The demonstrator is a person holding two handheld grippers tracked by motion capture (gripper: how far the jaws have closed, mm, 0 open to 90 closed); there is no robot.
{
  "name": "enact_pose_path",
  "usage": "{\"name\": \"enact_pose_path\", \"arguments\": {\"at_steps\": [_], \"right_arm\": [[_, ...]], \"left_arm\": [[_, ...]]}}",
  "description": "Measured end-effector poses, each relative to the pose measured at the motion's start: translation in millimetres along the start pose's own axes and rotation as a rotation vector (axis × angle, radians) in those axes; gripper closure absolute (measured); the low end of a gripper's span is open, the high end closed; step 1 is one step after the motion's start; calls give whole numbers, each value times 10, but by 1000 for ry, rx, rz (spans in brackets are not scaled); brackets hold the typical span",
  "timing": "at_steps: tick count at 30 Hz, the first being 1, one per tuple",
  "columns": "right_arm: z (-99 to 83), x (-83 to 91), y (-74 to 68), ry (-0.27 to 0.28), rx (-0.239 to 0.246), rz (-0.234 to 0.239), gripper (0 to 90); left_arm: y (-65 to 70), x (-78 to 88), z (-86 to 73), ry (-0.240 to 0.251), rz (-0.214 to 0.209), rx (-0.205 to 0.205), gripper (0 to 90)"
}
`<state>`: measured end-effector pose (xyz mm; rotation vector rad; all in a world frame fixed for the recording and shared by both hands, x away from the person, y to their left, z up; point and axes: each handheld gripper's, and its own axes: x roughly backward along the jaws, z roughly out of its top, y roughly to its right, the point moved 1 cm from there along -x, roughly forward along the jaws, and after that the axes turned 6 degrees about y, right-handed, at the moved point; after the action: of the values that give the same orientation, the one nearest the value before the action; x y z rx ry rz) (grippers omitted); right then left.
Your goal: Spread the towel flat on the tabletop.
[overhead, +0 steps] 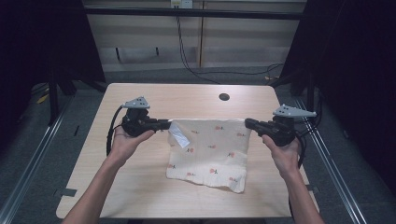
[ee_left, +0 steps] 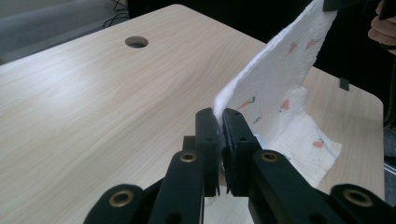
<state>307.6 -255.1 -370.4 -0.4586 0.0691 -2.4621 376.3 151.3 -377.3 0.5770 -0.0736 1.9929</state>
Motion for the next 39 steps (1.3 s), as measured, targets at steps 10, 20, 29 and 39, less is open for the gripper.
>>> {"name": "enact_pose_path", "arguments": {"at_steps": [10, 20, 29, 39], "right_arm": [[-97, -435, 285, -42, -28, -14, 874], [-260, -662, 405, -112, -29, -84, 752], [-292, -534, 377, -105, -32, -63, 663], [-521, -459, 204, -167, -20, 13, 674]], "left_arm": [[-230, -191, -122, -21, 31, 54, 855], [-459, -336, -226, 15, 107, 129, 559], [-380, -264, -311, 13, 92, 105, 574], [-221, -399, -696, -58, 9, 120, 739]]}}
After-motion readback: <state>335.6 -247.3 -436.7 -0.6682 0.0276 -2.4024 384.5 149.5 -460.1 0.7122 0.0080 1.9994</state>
